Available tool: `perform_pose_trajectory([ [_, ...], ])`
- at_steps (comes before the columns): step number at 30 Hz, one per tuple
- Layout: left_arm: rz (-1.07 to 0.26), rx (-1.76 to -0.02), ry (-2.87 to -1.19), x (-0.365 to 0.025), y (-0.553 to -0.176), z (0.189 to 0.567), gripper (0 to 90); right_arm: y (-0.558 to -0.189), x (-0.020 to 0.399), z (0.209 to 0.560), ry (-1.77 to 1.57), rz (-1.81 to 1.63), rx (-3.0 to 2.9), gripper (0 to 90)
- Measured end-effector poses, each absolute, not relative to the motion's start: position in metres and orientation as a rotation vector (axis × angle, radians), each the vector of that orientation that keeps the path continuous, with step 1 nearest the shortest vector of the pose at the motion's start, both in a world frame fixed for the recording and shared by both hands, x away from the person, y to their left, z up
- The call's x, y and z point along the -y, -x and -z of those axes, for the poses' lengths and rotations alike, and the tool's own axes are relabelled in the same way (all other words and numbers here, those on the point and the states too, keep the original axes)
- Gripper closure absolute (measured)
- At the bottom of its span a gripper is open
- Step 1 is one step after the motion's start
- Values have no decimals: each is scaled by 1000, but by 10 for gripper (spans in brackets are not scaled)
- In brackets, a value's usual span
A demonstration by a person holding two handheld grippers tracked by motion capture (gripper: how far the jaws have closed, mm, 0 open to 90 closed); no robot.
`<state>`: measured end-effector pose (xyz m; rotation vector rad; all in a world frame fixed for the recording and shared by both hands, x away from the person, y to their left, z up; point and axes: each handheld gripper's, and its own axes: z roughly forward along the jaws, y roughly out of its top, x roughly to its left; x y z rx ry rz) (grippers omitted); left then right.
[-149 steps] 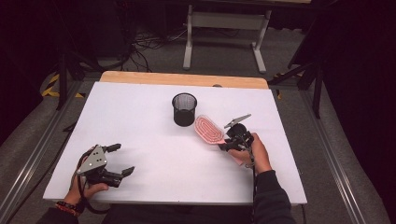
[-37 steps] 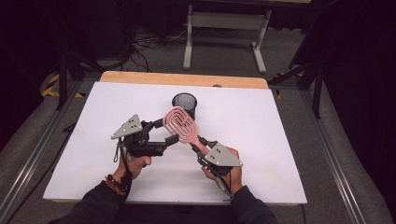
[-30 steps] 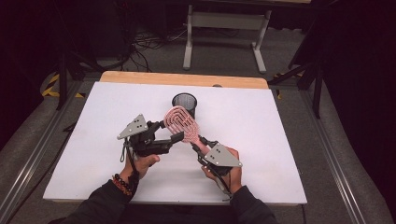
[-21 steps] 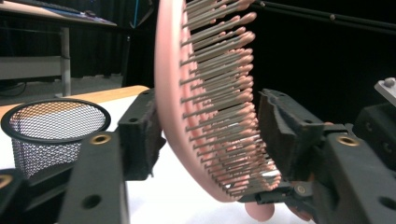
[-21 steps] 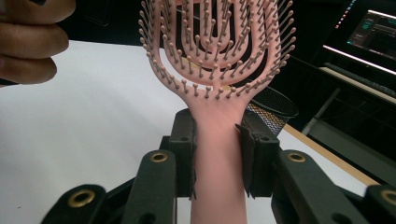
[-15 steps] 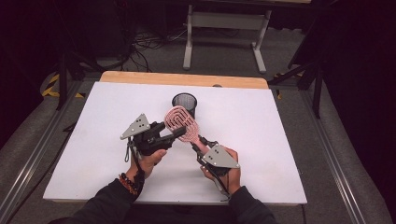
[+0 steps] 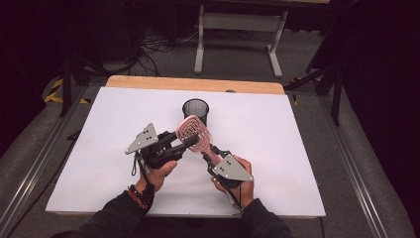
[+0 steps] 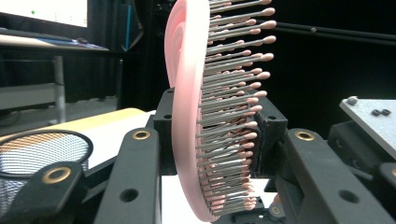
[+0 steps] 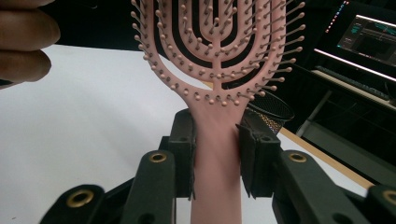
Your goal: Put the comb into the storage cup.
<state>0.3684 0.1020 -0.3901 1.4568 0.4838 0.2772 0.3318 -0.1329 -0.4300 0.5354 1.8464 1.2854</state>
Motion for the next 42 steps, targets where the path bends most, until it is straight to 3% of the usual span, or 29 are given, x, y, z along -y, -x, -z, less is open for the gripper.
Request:
perform_pose_trajectory([
  [3,-292,-488,-1456,-104,-369,388,638,-332,134,429,-543,-1300,-1841,634],
  [10,-342,-490,-1458,-112,-370,382,641,-330,139,427,-562,-1328,-1830,440],
  [17,-384,-508,-1450,-123,-374,378,642,-322,144,424,-556,-1333,-1825,343],
  [42,-479,-520,-1468,-140,-381,369,643,-306,190,441,-595,-1279,-1862,246],
])
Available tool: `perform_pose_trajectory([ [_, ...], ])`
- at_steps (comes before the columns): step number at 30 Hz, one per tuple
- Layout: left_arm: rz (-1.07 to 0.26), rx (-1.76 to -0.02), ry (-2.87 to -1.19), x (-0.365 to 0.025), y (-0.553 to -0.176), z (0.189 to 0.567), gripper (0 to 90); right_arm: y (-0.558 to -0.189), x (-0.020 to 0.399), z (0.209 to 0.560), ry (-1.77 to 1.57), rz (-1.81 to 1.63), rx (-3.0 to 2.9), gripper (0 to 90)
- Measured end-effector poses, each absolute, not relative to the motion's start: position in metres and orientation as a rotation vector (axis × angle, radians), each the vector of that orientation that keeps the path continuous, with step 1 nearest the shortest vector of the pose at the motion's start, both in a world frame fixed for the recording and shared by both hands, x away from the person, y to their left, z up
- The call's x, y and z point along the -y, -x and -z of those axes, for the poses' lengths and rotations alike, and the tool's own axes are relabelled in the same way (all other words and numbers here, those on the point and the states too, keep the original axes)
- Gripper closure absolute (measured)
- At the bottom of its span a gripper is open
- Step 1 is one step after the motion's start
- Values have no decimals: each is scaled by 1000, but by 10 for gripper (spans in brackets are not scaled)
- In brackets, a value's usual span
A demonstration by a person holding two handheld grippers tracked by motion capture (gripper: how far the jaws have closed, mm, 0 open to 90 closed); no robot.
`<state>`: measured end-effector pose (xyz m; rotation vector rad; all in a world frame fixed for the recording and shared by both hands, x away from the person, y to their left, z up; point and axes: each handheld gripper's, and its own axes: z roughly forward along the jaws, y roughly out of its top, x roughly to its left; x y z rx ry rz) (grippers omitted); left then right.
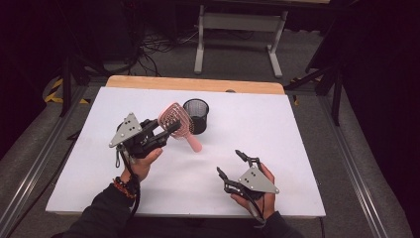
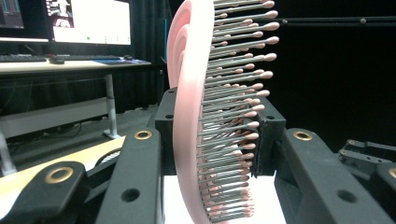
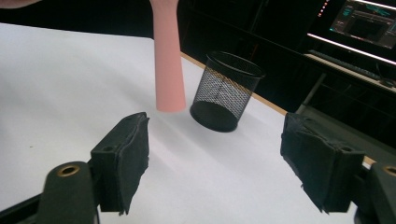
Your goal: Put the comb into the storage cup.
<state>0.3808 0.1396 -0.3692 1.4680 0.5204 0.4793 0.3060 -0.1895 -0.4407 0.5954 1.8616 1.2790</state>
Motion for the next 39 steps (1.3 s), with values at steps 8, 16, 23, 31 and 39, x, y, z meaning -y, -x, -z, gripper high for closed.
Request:
perform_pose_trajectory([
  [8,-506,-524,-1461,-143,-387,360,643,-305,202,445,-631,-1245,-1869,230],
  [16,-564,-511,-1469,-145,-392,343,643,-305,205,447,-637,-1233,-1873,224],
  [23,-599,-501,-1485,-143,-399,328,643,-307,201,450,-627,-1176,-1892,218],
  [31,-611,-512,-1495,-133,-411,316,643,-306,202,446,-589,-1121,-1867,218],
  [39,-631,-518,-1514,-123,-425,306,643,-307,206,445,-609,-1139,-1868,216],
])
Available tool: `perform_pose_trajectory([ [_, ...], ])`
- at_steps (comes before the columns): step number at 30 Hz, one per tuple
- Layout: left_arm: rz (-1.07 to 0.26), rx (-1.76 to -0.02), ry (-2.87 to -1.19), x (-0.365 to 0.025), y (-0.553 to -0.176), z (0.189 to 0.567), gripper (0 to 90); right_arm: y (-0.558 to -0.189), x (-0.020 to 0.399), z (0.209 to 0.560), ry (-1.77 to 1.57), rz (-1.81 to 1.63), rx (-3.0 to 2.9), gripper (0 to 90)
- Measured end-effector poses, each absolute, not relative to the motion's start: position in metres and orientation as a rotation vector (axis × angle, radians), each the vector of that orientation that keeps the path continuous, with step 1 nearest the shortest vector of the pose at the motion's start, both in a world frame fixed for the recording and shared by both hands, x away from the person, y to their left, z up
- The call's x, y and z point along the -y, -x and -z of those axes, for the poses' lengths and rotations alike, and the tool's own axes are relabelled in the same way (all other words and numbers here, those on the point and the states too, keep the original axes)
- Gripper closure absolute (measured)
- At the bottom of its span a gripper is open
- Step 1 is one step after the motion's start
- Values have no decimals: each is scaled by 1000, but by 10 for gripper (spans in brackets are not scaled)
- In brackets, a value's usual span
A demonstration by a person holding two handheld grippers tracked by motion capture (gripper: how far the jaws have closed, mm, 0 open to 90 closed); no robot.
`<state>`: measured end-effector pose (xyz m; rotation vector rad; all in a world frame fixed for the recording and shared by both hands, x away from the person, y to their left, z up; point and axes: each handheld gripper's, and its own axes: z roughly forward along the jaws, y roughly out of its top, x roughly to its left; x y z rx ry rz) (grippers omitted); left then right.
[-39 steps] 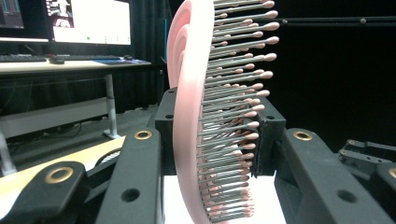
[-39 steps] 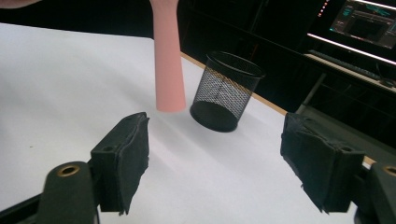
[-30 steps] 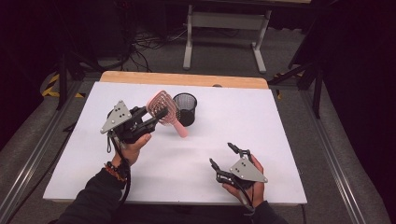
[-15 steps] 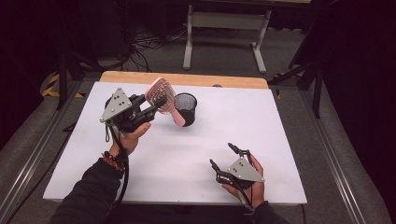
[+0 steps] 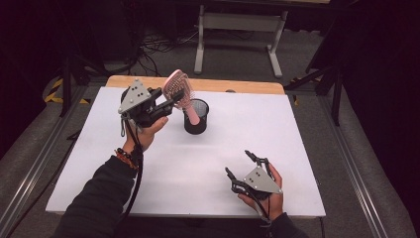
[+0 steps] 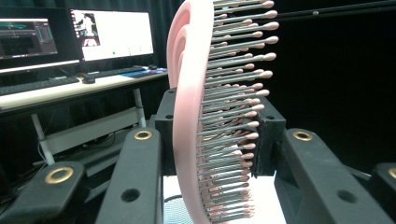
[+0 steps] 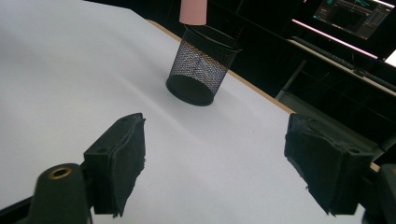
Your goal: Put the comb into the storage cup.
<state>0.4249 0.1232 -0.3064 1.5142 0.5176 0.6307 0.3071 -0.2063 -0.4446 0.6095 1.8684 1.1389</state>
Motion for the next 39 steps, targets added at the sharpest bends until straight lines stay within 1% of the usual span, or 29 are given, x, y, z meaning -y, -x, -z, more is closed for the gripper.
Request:
perform_pose_trajectory([
  [9,-660,-530,-1529,-114,-444,298,643,-307,208,444,-614,-1166,-1864,215],
  [17,-663,-562,-1547,-108,-461,301,642,-306,208,443,-605,-1186,-1857,212],
  [20,-687,-563,-1561,-105,-468,302,643,-306,207,443,-602,-1190,-1856,212],
  [28,-688,-625,-1572,-100,-491,312,642,-305,208,443,-600,-1196,-1857,212],
  [39,-653,-675,-1601,-92,-505,329,641,-306,207,444,-601,-1192,-1863,212],
])
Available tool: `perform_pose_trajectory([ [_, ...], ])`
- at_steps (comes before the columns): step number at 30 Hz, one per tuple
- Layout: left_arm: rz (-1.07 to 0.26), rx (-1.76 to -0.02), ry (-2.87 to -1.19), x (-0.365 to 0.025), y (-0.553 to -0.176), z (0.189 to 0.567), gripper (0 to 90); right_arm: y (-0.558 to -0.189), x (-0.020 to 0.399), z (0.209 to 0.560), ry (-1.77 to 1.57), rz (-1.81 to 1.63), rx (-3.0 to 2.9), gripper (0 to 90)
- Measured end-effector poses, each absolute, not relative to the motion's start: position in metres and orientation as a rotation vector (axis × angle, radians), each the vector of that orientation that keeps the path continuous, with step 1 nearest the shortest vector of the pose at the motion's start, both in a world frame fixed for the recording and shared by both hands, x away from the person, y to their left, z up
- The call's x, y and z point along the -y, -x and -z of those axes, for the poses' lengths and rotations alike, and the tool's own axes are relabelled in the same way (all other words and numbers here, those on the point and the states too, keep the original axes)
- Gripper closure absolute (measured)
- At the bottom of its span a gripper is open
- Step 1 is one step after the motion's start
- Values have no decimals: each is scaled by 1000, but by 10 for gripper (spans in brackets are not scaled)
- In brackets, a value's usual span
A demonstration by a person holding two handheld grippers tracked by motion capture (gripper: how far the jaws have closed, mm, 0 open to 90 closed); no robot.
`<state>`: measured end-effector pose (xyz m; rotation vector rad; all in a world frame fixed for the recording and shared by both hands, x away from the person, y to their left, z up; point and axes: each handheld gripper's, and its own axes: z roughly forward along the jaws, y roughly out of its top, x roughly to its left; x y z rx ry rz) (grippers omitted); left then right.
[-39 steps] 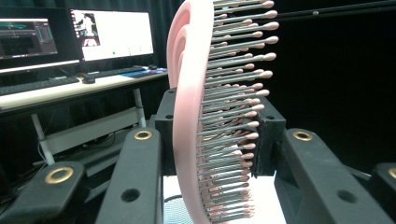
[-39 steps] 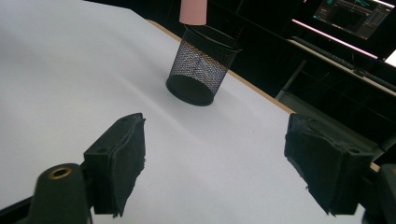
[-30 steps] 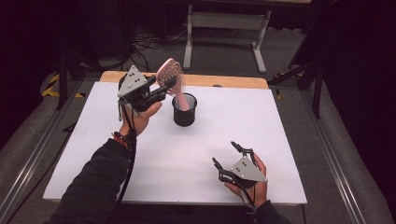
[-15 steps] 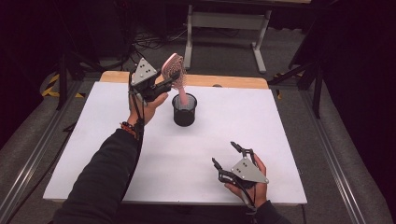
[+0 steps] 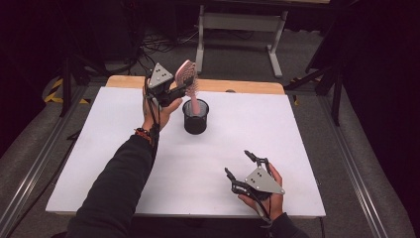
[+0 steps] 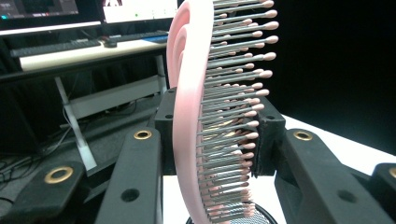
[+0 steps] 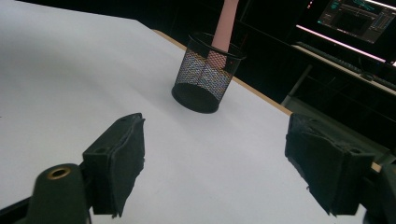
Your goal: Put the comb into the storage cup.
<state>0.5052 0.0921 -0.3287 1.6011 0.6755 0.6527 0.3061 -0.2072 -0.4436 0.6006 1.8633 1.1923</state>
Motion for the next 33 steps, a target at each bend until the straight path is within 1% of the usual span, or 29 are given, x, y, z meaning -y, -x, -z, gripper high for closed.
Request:
perform_pose_trajectory([
  [13,-595,-696,-1661,-80,-508,355,640,-307,206,445,-597,-1192,-1873,211],
  [21,-561,-712,-1670,-80,-508,367,639,-307,206,445,-596,-1187,-1880,211],
  [33,-563,-741,-1651,-84,-510,370,630,-308,205,446,-592,-1177,-1894,211],
])
